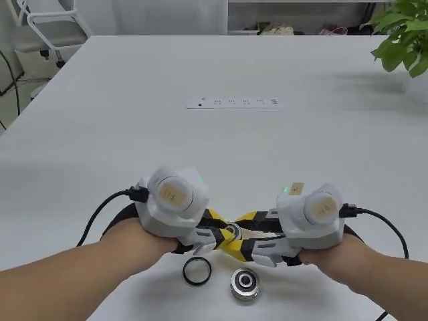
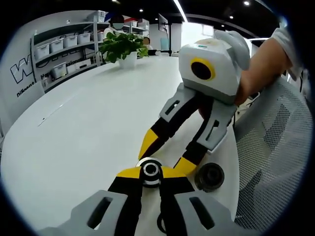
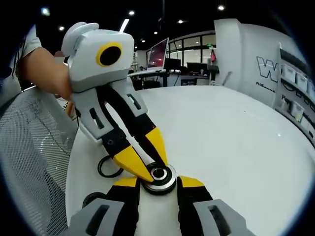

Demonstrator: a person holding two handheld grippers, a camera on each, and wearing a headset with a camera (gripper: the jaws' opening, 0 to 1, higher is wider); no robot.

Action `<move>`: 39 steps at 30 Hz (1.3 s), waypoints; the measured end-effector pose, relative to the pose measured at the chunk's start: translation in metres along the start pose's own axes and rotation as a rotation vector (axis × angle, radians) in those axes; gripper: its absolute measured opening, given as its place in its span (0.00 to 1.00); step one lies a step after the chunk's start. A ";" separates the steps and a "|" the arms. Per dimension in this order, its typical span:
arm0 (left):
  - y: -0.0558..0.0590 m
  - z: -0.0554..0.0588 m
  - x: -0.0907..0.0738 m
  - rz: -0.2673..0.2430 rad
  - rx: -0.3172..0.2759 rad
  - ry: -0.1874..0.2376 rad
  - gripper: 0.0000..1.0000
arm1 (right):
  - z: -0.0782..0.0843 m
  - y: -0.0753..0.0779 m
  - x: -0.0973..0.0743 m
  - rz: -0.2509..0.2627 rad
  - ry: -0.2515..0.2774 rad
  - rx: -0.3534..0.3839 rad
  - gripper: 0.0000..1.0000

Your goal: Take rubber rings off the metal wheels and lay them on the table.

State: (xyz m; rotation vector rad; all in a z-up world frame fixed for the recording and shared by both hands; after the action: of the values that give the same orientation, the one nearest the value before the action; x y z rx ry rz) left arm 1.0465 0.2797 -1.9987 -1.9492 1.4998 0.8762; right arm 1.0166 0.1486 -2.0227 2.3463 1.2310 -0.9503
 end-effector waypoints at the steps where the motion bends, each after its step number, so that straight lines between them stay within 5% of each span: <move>1: 0.000 0.000 0.000 -0.001 -0.001 0.000 0.07 | 0.000 0.000 0.000 -0.002 0.003 0.003 0.27; 23: 0.001 0.000 0.001 -0.005 -0.007 0.002 0.07 | 0.010 0.002 -0.013 -0.032 0.028 0.087 0.20; 39: 0.000 0.000 0.001 -0.004 -0.012 0.008 0.07 | 0.008 0.001 -0.012 -0.014 0.009 0.034 0.19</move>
State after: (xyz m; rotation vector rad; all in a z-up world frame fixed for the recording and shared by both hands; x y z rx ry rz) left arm 1.0461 0.2791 -1.9993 -1.9661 1.4975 0.8790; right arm 1.0088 0.1361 -2.0204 2.3730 1.2463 -0.9739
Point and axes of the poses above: the centre of the closed fingertips' face, and the gripper's own axes: x roughly forward along the fingers, y roughly to its right, z roughly out of its underside, the point moved 10 cm from there along -x, roughly backward along the fingers, and after that the axes turned 10 degrees about -y, right-handed, at the moved point
